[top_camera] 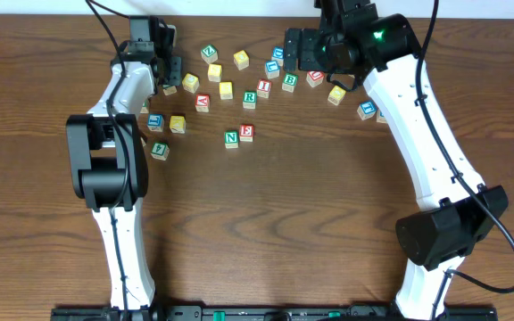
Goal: Spell out NEURIPS
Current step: 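Lower the left gripper onto the red U block and grasp it, then carry the red U block toward the right of the E block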
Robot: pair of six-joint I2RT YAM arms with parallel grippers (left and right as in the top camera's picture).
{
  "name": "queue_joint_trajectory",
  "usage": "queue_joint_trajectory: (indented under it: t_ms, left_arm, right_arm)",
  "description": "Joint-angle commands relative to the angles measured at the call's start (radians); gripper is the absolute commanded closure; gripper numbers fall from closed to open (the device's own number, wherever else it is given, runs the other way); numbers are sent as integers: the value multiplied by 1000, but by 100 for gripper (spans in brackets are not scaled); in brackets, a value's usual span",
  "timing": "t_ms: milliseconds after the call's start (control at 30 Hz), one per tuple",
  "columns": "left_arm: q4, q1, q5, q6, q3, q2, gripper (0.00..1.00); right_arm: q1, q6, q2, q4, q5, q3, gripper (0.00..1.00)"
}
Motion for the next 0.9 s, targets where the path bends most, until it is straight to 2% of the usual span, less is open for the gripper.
queue_joint_trajectory:
  t_ms: [0,567,867]
  left_arm:
    - [-18,0,5,-22,6,-82,69]
    - [-83,-1,5,-85,6,-109,69]
    - [-176,-37,5,-85,6,-262,69]
  right_arm:
    - [-2,-5,13,-1,12,-5,1]
    - [-2,-6,13,-1,12,-5,1]
    - [-2,-6,13,-1,12,-5,1]
